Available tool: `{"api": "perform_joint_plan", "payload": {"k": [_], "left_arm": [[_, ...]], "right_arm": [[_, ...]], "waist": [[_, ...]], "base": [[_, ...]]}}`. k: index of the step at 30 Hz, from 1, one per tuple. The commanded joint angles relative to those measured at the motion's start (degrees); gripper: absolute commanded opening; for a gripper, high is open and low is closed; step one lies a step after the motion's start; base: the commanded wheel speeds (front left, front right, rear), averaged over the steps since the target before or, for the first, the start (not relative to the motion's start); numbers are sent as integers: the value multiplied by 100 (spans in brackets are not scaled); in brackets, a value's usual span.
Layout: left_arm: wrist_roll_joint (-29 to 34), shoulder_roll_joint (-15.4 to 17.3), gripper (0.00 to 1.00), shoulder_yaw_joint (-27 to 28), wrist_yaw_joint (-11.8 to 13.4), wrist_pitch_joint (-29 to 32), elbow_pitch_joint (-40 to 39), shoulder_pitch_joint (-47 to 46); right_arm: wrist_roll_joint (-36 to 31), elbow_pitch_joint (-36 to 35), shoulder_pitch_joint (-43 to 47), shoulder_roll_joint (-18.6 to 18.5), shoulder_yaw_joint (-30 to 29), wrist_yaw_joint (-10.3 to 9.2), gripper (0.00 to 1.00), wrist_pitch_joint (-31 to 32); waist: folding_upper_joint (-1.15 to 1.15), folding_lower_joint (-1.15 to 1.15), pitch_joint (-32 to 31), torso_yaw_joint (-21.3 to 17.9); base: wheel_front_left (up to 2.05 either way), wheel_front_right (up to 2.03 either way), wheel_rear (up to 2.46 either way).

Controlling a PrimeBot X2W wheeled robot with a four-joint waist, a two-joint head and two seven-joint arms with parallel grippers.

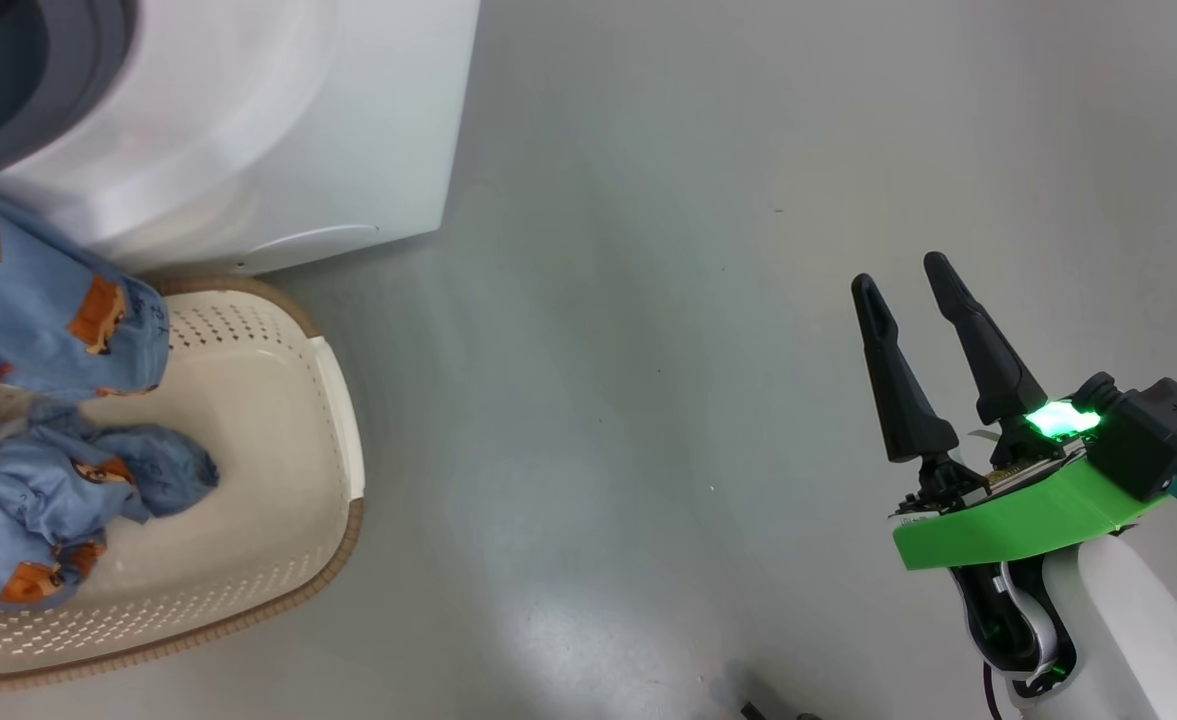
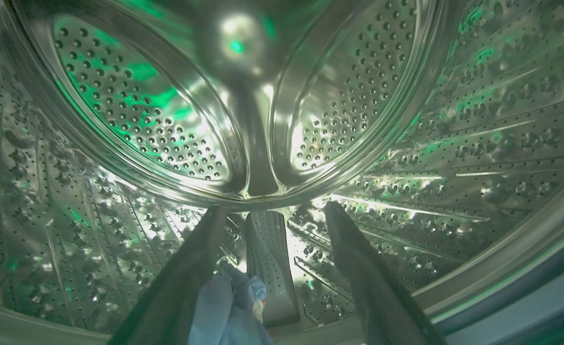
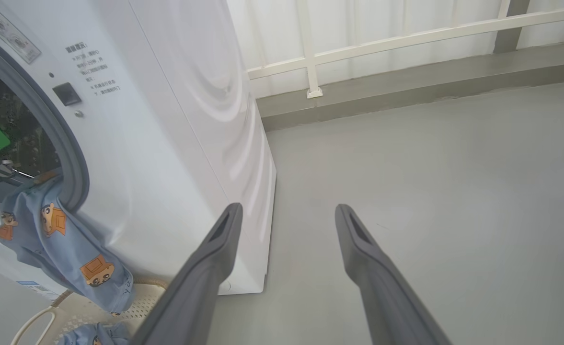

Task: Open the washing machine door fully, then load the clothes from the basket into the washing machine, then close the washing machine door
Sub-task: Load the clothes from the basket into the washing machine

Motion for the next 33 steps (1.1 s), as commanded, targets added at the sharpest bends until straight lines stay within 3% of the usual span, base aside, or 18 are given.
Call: {"api": "perform_joint_plan", "payload": {"k": [1, 13, 33], "left_arm": [[-7, 217, 100, 115, 55, -33, -302, 152], [134, -29, 100, 560, 127, -36, -1203, 1074], [417, -538, 100, 1463, -8, -37, -2278, 2952]], "right_arm": [[-98, -133, 34, -102, 64, 31, 100, -51], [-101, -99, 51, -206, 26, 31, 100, -51], [3, 58, 251, -516, -89, 31, 100, -51]], "waist": [[0, 0, -38, 31], [0, 0, -331, 190], [0, 0, -1236, 587]], "base": [[0, 0, 0], [0, 0, 0], [0, 0, 0]]}}
